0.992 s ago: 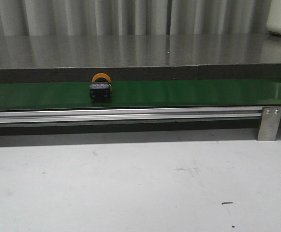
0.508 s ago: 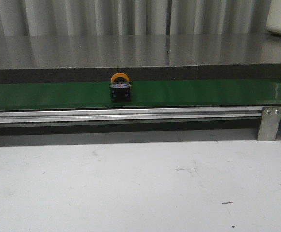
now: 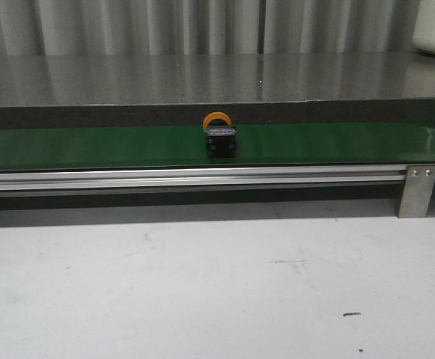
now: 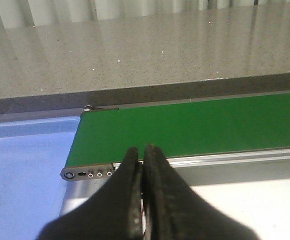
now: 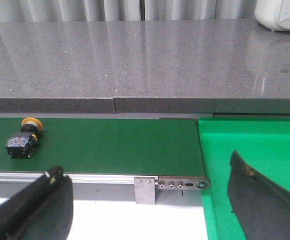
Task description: Move button from left to right
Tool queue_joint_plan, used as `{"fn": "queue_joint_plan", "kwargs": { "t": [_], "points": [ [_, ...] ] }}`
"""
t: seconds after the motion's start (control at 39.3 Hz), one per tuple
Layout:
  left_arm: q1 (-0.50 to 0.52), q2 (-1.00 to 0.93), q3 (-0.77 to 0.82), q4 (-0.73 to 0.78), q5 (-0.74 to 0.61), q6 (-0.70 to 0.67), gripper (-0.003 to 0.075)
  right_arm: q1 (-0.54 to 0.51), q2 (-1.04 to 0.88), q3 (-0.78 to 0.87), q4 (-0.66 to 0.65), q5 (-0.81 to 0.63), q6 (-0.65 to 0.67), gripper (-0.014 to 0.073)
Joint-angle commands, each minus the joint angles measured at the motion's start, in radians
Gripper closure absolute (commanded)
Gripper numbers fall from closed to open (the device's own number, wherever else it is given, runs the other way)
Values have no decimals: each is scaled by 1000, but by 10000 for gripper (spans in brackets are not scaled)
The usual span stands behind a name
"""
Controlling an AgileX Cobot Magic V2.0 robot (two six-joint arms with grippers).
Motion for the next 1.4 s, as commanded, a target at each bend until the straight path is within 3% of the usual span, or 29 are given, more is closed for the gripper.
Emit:
{"fn": "queue_joint_plan", "kwargs": {
  "t": [0.0, 0.84, 1.07, 1.37],
  "points": [
    [1, 9, -26, -12, -88, -10, 741, 2, 14, -34, 2, -87, -5, -50],
    [1, 9, -26, -12, -88, -10, 741, 2, 49, -34, 2, -99, -5, -50],
    [1, 9, -26, -12, -88, -10, 741, 2, 293, -120, 2, -101, -1, -50],
    [1, 9, -26, -12, -88, -10, 741, 2, 735, -389, 2, -32, -1, -50]
  ]
}}
